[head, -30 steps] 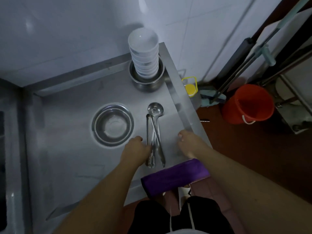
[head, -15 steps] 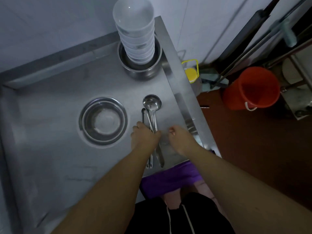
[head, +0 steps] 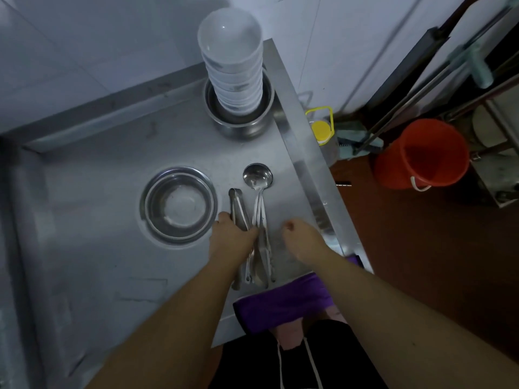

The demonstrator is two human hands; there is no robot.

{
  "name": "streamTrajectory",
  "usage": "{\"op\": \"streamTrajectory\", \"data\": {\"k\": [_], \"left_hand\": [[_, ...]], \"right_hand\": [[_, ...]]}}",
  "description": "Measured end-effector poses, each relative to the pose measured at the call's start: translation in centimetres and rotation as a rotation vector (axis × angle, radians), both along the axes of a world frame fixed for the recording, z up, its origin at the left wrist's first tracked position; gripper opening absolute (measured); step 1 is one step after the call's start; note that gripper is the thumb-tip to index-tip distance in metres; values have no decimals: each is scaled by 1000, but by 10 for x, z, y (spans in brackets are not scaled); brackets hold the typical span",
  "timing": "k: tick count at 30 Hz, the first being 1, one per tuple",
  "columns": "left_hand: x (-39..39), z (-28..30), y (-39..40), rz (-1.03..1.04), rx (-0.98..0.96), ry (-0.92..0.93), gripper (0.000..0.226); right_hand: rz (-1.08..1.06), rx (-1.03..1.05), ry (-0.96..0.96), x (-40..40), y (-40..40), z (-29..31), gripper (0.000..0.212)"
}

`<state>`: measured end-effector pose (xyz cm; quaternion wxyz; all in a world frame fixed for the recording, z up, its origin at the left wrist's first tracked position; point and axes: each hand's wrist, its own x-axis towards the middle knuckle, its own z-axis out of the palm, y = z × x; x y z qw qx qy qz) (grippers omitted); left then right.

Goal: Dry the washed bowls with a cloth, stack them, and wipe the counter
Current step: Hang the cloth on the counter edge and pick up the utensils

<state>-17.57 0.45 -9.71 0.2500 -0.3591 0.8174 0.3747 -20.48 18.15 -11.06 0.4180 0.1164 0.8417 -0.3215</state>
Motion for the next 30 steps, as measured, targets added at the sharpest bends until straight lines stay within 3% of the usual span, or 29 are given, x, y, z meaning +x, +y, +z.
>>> {"op": "streamTrajectory", "data": {"k": [4,9,12,16,21,30], "left_hand": [[21,5,-29,64,9,67,52],[49,4,-67,164,39,113,43],[65,2,-85,220,51,97,42],[82,1,-104,311,69,84,42],[94,0,-110,338,87,86,38],[96,12,-113,300,91,115,40]], "right_hand": [[-11,31,23,5,-30,-3,23],[-55,203,75,11,-77,-6,55],[-51,301,87,14,-96,-12,61],[-28,356,72,14,-107,-23,58],[-67,335,94,16,-103,-31,31],[-186,170,100,3,-83,-20,31]]}}
